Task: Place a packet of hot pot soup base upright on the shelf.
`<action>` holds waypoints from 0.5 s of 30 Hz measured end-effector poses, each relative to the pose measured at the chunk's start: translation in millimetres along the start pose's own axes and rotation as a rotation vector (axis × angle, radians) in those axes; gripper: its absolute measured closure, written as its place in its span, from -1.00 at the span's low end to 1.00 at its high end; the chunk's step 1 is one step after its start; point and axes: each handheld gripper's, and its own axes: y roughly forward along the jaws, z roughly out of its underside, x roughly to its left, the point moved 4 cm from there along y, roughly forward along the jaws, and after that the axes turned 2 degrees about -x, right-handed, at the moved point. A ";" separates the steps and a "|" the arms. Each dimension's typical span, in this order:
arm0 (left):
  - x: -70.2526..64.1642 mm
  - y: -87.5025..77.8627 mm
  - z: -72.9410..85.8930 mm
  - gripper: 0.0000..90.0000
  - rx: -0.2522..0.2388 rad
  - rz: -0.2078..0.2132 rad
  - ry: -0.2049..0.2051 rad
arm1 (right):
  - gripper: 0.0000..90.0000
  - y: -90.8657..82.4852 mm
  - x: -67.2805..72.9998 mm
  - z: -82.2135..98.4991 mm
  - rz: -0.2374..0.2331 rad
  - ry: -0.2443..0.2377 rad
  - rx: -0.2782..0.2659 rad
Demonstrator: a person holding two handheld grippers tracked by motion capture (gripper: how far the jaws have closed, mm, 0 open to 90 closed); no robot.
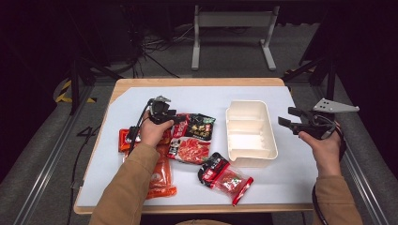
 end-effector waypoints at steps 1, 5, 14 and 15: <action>0.0 0.0 0.0 -0.13 0.000 0.000 0.000 | -0.21 -0.3 0.4 -0.3 0.004 -0.009 0.005; 1.9 3.0 2.5 -0.11 0.023 -0.018 -0.009 | -0.21 0.0 3.4 -2.6 0.001 -0.020 0.002; 4.6 9.0 7.8 -0.09 0.068 -0.013 -0.035 | -0.20 -0.6 2.5 -2.0 0.004 -0.017 0.004; 5.0 9.1 8.2 -0.08 0.071 -0.009 -0.037 | -0.20 -0.7 2.4 -2.1 0.002 -0.019 0.002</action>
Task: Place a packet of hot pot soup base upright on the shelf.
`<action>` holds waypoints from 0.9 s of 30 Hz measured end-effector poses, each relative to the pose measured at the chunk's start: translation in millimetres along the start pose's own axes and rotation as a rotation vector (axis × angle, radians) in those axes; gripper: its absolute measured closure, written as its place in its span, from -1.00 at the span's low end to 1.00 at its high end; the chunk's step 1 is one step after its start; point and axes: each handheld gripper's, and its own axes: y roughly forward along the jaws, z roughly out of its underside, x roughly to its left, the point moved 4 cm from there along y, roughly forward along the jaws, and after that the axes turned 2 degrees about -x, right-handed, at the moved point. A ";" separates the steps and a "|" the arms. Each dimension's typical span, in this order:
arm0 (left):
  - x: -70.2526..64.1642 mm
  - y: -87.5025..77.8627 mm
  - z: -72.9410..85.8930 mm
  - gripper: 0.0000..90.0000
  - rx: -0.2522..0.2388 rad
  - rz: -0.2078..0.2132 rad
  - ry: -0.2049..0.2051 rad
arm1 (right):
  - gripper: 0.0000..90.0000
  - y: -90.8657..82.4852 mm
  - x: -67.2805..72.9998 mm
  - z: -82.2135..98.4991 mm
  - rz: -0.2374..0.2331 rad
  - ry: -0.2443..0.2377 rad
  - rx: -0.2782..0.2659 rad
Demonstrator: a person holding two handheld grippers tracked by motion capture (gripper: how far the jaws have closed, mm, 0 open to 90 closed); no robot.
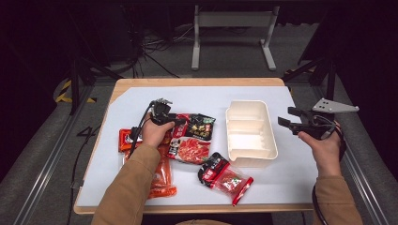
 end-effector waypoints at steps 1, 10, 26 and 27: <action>0.0 0.0 0.0 -0.08 0.000 0.000 0.000 | -0.20 0.0 0.0 0.0 0.000 0.000 0.000; -0.1 3.6 1.6 0.02 0.041 0.010 -0.020 | -0.20 -1.8 -1.5 0.2 0.003 0.005 -0.001; -5.8 3.5 0.6 0.74 0.063 -0.001 -0.074 | -0.20 0.1 -1.7 2.0 -0.003 0.010 0.005; -6.1 3.1 0.2 0.77 0.064 -0.006 -0.066 | -0.20 0.2 -1.7 2.1 -0.003 0.013 0.005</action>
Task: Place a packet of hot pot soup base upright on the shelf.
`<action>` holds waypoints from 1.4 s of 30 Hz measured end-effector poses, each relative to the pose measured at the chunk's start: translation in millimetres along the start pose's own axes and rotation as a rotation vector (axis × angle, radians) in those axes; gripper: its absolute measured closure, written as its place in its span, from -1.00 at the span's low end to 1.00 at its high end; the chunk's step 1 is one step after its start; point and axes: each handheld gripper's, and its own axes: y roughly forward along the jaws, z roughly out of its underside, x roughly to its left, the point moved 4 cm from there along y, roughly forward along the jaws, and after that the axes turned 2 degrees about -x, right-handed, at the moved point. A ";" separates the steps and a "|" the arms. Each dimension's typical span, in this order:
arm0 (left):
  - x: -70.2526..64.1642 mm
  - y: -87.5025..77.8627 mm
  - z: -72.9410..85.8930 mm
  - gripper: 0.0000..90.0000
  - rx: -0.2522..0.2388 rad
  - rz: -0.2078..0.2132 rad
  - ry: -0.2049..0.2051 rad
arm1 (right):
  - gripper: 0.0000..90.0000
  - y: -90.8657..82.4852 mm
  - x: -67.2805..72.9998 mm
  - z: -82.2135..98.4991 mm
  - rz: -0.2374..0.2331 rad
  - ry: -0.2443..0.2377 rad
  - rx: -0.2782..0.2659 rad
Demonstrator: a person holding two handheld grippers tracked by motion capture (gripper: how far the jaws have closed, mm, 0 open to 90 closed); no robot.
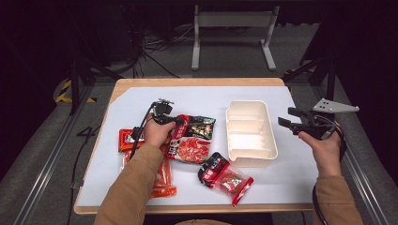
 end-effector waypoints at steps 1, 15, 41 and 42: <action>-1.0 0.1 -0.3 0.79 -0.003 -0.003 0.004 | -0.20 0.2 -0.3 0.2 -0.001 -0.001 -0.001; -10.6 -17.6 -5.9 0.88 -0.050 0.005 -0.010 | -0.17 -2.0 -0.8 -0.5 0.005 0.001 -0.005; -89.6 -108.9 -19.5 0.93 -0.317 0.054 0.227 | -0.14 -7.3 10.1 -11.0 -0.008 -0.032 -0.022; -93.3 -112.6 -19.4 0.93 -0.326 0.054 0.243 | -0.14 -7.2 11.0 -11.6 -0.008 -0.032 -0.022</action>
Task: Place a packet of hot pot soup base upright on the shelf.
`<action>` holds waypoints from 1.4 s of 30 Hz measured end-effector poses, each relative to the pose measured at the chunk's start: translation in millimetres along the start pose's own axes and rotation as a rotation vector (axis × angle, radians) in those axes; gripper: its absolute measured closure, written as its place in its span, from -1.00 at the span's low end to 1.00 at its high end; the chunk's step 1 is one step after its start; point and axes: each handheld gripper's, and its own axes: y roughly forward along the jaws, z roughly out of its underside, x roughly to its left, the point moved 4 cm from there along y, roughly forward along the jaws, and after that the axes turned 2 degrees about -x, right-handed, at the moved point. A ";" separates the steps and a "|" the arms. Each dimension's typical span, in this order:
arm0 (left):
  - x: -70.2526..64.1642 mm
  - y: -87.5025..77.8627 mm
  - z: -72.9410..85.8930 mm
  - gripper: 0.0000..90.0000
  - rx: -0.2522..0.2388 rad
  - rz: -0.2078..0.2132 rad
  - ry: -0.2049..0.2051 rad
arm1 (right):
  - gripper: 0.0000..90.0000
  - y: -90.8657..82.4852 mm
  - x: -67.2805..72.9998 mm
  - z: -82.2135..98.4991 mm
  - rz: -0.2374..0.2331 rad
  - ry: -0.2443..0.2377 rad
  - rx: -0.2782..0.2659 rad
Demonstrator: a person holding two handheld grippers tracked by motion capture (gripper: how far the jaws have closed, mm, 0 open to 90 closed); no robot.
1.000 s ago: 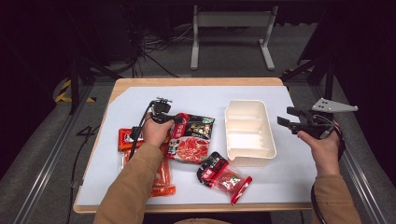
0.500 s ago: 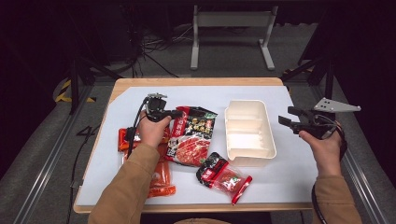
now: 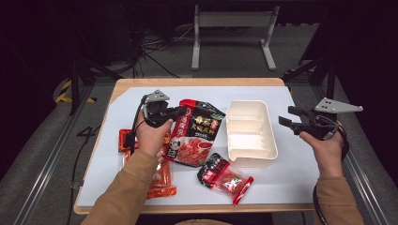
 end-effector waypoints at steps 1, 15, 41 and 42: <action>-3.5 -3.0 -1.7 0.93 -0.011 0.002 0.014 | -0.14 0.1 0.7 -0.5 0.000 -0.002 0.000; -30.1 -35.1 -3.8 0.94 -0.140 0.008 0.085 | -0.14 2.5 13.9 -8.1 -0.034 -0.027 -0.007; -40.3 -70.9 -11.6 0.94 -0.282 0.120 0.113 | -0.34 55.8 97.5 -66.6 -0.398 -0.044 -0.004; -40.3 -70.9 -11.6 0.94 -0.282 0.120 0.113 | -0.34 55.8 97.5 -66.6 -0.398 -0.044 -0.004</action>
